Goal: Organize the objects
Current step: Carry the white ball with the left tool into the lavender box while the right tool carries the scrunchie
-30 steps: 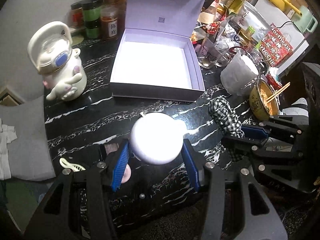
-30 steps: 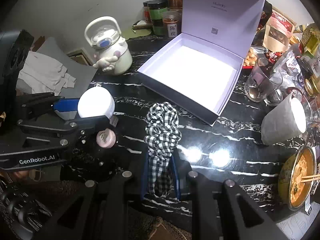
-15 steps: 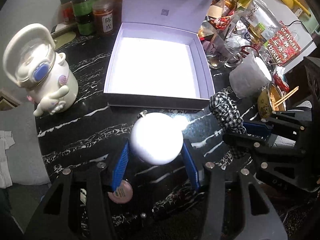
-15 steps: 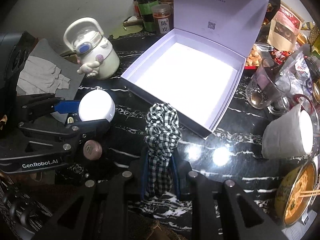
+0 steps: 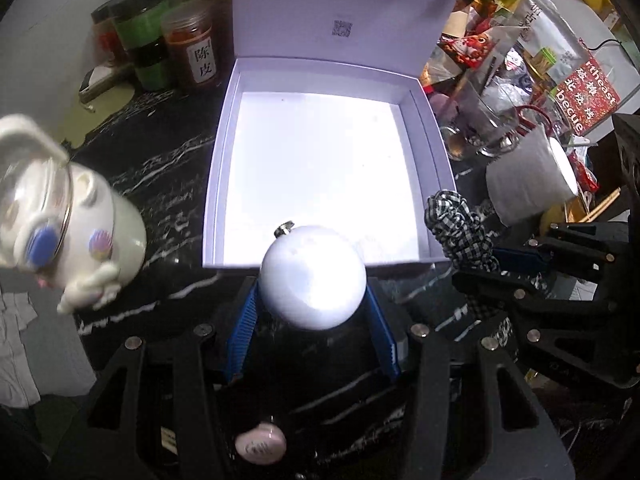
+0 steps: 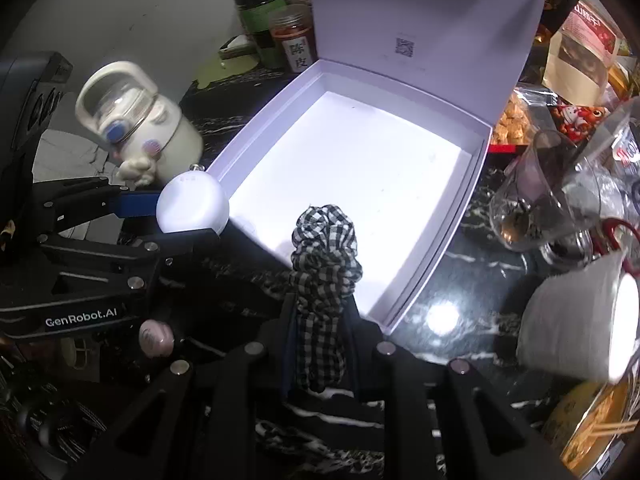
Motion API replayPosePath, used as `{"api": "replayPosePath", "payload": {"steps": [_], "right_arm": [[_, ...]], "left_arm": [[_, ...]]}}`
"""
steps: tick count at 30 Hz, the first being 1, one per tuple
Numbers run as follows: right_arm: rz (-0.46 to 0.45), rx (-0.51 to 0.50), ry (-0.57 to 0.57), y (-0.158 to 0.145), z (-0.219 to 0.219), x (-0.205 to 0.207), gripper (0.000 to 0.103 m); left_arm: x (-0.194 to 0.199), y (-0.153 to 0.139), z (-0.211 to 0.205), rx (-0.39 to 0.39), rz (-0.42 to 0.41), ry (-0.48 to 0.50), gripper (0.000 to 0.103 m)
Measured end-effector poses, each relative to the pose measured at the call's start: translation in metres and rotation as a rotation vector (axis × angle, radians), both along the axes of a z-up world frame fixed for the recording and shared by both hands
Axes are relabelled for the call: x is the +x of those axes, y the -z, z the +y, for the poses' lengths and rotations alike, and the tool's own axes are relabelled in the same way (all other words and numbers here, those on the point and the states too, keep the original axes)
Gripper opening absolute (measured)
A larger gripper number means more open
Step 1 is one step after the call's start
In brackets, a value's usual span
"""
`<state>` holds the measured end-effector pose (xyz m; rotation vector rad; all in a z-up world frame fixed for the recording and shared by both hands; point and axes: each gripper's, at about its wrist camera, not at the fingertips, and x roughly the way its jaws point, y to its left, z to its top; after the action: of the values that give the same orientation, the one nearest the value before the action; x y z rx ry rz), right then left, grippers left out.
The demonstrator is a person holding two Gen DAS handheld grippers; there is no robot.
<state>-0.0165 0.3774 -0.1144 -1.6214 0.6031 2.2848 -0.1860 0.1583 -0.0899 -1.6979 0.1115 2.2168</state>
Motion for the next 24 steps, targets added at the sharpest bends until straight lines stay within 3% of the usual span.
{"api": "replayPosePath", "payload": {"steps": [24], "right_arm": [[0.028, 0.029, 0.058, 0.038, 0.097, -0.062, 0.021]], "left_arm": [[-0.111, 0.036, 0.03, -0.049, 0.055, 0.022, 0.051]]}}
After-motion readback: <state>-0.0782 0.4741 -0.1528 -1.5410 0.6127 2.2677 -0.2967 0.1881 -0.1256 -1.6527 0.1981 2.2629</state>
